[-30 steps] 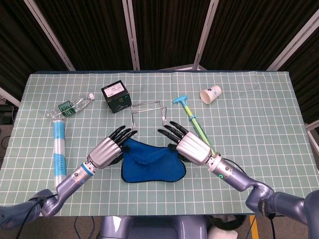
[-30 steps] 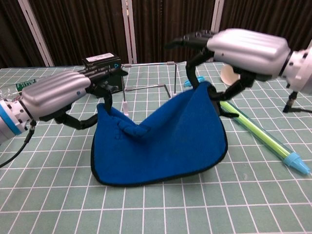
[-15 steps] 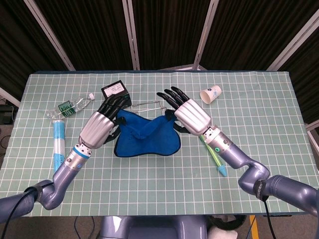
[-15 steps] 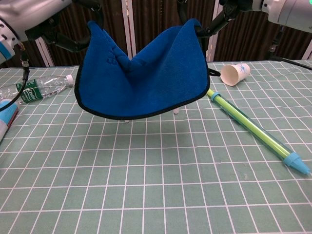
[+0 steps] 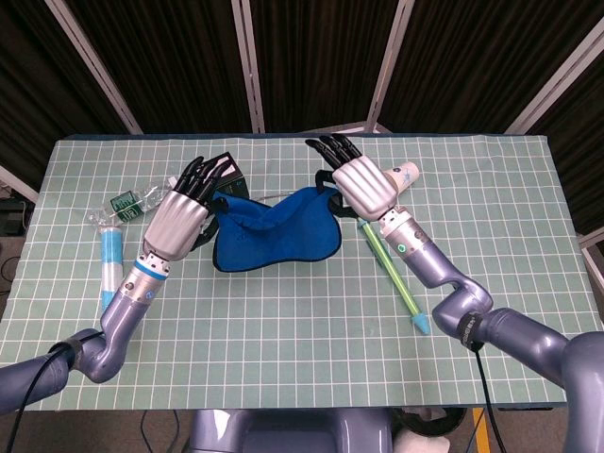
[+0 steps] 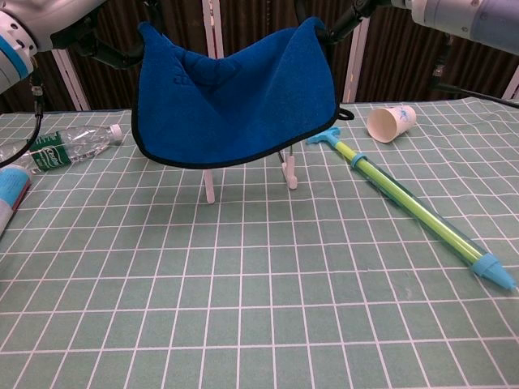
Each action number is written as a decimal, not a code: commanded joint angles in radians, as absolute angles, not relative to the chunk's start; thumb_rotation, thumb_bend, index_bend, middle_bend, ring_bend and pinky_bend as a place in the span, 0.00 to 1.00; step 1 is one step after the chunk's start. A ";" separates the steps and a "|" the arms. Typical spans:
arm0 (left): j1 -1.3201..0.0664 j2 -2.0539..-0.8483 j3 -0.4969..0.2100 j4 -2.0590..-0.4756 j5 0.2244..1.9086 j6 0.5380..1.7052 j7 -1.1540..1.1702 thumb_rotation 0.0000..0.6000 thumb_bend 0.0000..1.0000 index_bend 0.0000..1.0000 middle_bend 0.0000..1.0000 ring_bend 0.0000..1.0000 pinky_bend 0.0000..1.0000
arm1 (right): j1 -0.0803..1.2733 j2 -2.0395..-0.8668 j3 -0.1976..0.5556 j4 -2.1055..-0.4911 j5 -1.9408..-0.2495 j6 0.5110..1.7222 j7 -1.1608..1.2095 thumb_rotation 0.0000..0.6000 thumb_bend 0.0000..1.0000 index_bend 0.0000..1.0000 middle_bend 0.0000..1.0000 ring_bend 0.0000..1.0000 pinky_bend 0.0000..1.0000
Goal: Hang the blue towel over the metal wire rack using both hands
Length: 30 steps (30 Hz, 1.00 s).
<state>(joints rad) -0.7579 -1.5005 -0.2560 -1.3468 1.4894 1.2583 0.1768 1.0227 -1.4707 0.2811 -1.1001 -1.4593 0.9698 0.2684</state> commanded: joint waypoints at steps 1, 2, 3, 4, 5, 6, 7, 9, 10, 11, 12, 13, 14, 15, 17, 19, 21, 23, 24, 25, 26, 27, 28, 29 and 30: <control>-0.762 -1.508 -0.268 -1.332 1.482 1.270 0.169 1.00 0.55 0.82 0.00 0.00 0.00 | 1.050 -1.504 0.304 -1.049 -1.436 0.953 0.303 1.00 0.41 0.64 0.03 0.00 0.00; -0.764 -1.508 -0.272 -1.325 1.483 1.277 0.168 1.00 0.55 0.82 0.00 0.00 0.00 | 1.056 -1.510 0.310 -1.037 -1.433 0.954 0.311 1.00 0.41 0.64 0.03 0.00 0.00; -0.765 -1.507 -0.274 -1.320 1.484 1.279 0.167 1.00 0.54 0.82 0.00 0.00 0.00 | 1.061 -1.513 0.312 -1.029 -1.431 0.953 0.316 1.00 0.41 0.64 0.03 0.00 0.00; -0.766 -1.506 -0.276 -1.316 1.485 1.283 0.167 1.00 0.55 0.82 0.00 0.00 0.00 | 1.067 -1.515 0.316 -1.020 -1.430 0.952 0.321 1.00 0.41 0.64 0.03 0.00 0.00; -0.766 -1.504 -0.280 -1.314 1.484 1.287 0.165 1.00 0.54 0.82 0.00 0.00 0.00 | 1.073 -1.516 0.320 -1.012 -1.428 0.950 0.322 1.00 0.41 0.64 0.03 0.00 0.00; -0.767 -1.501 -0.284 -1.312 1.481 1.291 0.162 1.00 0.54 0.82 0.00 0.00 0.00 | 1.078 -1.518 0.323 -1.003 -1.425 0.946 0.324 1.00 0.41 0.64 0.03 0.00 0.00; -0.767 -1.500 -0.287 -1.312 1.479 1.293 0.158 1.00 0.54 0.82 0.00 0.00 0.00 | 1.082 -1.519 0.325 -0.998 -1.421 0.943 0.324 1.00 0.41 0.64 0.03 0.00 0.00; -0.766 -1.497 -0.288 -1.309 1.474 1.293 0.154 1.00 0.55 0.82 0.00 0.00 0.00 | 1.088 -1.521 0.328 -0.989 -1.415 0.937 0.324 1.00 0.41 0.64 0.03 0.00 0.00; -0.766 -1.496 -0.288 -1.307 1.472 1.293 0.153 1.00 0.54 0.82 0.00 0.00 0.00 | 1.091 -1.523 0.329 -0.984 -1.412 0.935 0.323 1.00 0.41 0.64 0.03 0.00 0.00; -0.765 -1.496 -0.287 -1.304 1.471 1.293 0.152 1.00 0.55 0.82 0.00 0.00 0.00 | 1.093 -1.524 0.330 -0.980 -1.409 0.933 0.323 1.00 0.41 0.64 0.03 0.00 0.00; -0.764 -1.496 -0.286 -1.300 1.468 1.292 0.149 1.00 0.54 0.82 0.00 0.00 0.00 | 1.095 -1.527 0.331 -0.974 -1.403 0.928 0.323 1.00 0.41 0.64 0.03 0.00 0.00; -0.763 -1.498 -0.284 -1.295 1.464 1.291 0.145 1.00 0.54 0.82 0.00 0.00 0.00 | 1.096 -1.530 0.330 -0.968 -1.399 0.924 0.321 1.00 0.41 0.64 0.03 0.00 0.00; -0.761 -1.500 -0.282 -1.290 1.461 1.289 0.141 1.00 0.55 0.82 0.00 0.00 0.00 | 1.097 -1.534 0.329 -0.963 -1.395 0.920 0.320 1.00 0.41 0.64 0.03 0.00 0.00; -0.758 -1.506 -0.277 -1.278 1.451 1.281 0.132 1.00 0.55 0.82 0.00 0.00 0.00 | 1.096 -1.542 0.325 -0.950 -1.387 0.909 0.318 1.00 0.41 0.64 0.03 0.00 0.00; -0.757 -1.515 -0.271 -1.259 1.445 1.274 0.121 1.00 0.55 0.82 0.00 0.00 0.00 | 1.096 -1.556 0.320 -0.931 -1.381 0.904 0.319 1.00 0.41 0.64 0.03 0.00 0.00; -0.755 -1.529 -0.264 -1.234 1.438 1.267 0.105 1.00 0.55 0.82 0.00 0.00 0.00 | 1.094 -1.575 0.315 -0.904 -1.372 0.897 0.329 1.00 0.41 0.64 0.03 0.00 0.00; -0.754 -1.543 -0.258 -1.208 1.434 1.262 0.089 1.00 0.55 0.82 0.00 0.00 0.00 | 1.094 -1.593 0.307 -0.875 -1.370 0.889 0.339 1.00 0.41 0.64 0.03 0.00 0.00; -0.753 -1.555 -0.254 -1.186 1.431 1.259 0.078 1.00 0.55 0.82 0.00 0.00 0.00 | 1.094 -1.610 0.298 -0.849 -1.372 0.883 0.348 1.00 0.41 0.64 0.03 0.00 0.00; -0.753 -1.562 -0.252 -1.175 1.430 1.258 0.072 1.00 0.55 0.82 0.00 0.00 0.00 | 1.095 -1.618 0.294 -0.836 -1.373 0.881 0.353 1.00 0.41 0.64 0.03 0.00 0.00; -0.754 -1.567 -0.251 -1.166 1.430 1.257 0.066 1.00 0.55 0.82 0.00 0.00 0.00 | 1.096 -1.625 0.292 -0.824 -1.375 0.880 0.358 1.00 0.41 0.64 0.03 0.00 0.00; -0.753 -1.569 -0.250 -1.163 1.430 1.257 0.064 1.00 0.55 0.82 0.00 0.00 0.00 | 1.096 -1.628 0.290 -0.820 -1.376 0.880 0.360 1.00 0.41 0.64 0.03 0.00 0.00; -0.753 -1.575 -0.248 -1.153 1.428 1.253 0.059 1.00 0.55 0.82 0.00 0.00 0.00 | 1.098 -1.636 0.287 -0.806 -1.377 0.876 0.365 1.00 0.41 0.64 0.03 0.00 0.00; -0.755 -1.584 -0.245 -1.136 1.425 1.248 0.053 1.00 0.55 0.82 0.00 0.00 0.00 | 1.101 -1.650 0.283 -0.785 -1.377 0.870 0.370 1.00 0.41 0.64 0.03 0.00 0.00; -0.756 -1.591 -0.243 -1.126 1.425 1.246 0.048 1.00 0.55 0.82 0.00 0.00 0.00 | 1.104 -1.658 0.281 -0.770 -1.379 0.868 0.373 1.00 0.41 0.64 0.03 0.00 0.00; -0.757 -1.596 -0.242 -1.116 1.426 1.245 0.043 1.00 0.55 0.82 0.00 0.00 0.00 | 1.106 -1.665 0.278 -0.757 -1.381 0.867 0.377 1.00 0.41 0.64 0.03 0.00 0.00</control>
